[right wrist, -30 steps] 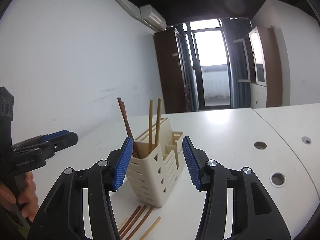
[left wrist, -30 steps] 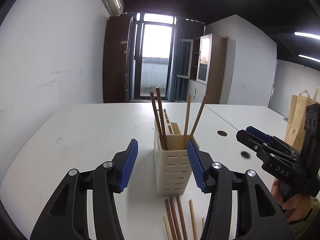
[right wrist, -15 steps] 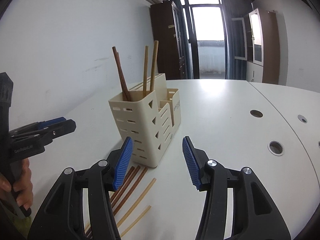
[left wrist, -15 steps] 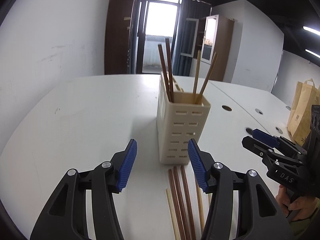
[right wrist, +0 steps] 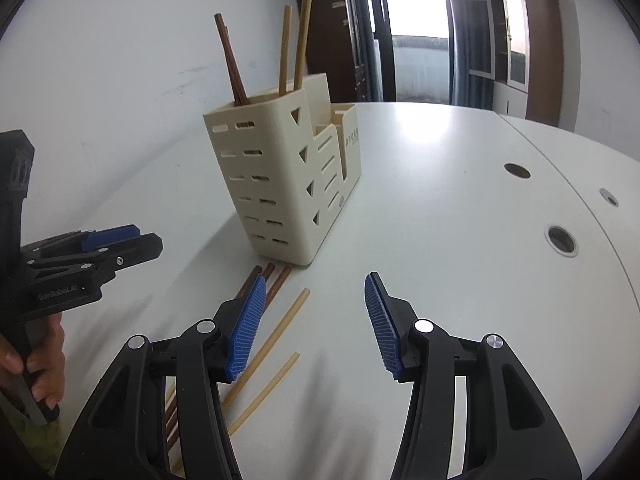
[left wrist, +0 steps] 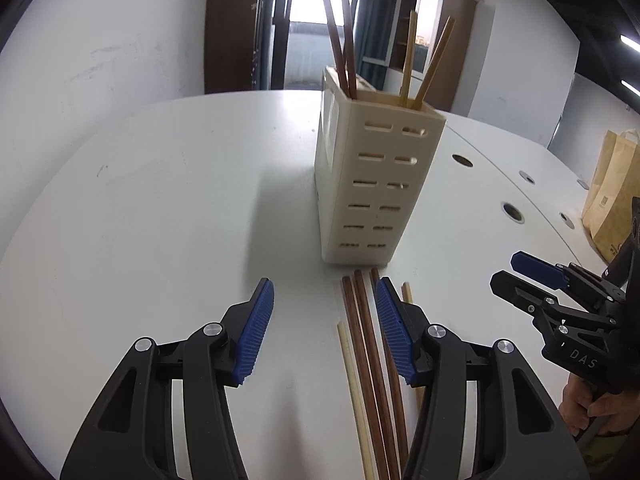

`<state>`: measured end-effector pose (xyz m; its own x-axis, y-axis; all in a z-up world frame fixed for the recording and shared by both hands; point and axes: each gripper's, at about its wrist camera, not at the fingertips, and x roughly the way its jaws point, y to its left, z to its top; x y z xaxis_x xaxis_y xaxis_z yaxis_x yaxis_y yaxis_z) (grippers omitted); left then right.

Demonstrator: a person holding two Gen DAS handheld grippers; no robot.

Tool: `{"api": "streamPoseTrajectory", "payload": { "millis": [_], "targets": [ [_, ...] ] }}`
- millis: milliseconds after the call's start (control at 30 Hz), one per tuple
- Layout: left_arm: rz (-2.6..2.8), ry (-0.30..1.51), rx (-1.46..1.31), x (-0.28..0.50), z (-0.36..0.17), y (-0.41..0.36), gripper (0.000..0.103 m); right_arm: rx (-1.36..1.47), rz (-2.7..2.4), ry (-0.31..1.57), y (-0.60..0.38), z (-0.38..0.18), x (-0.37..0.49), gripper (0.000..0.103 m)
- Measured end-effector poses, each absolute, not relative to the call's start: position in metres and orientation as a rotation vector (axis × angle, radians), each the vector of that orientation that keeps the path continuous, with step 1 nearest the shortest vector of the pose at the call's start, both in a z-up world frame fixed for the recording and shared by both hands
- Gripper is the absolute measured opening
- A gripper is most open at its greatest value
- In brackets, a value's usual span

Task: Organize utensils
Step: 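Withdraw both grippers and move down toward the remaining chopsticks, then grasp a light chopstick with the left gripper while the right gripper grasps another light one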

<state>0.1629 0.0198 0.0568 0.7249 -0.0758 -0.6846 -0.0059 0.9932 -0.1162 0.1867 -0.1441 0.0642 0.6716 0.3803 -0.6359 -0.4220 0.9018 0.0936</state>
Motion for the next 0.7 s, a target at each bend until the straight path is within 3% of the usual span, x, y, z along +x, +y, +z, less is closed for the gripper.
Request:
{"api": "streamPoseTrajectory", "payload": {
  "millis": [700],
  "targets": [
    [-0.066,0.937,-0.117,0.188,0.005,0.022,0.053,-0.144,0.439,0.849,-0.123,0.020,0.190,0.051]
  ]
}}
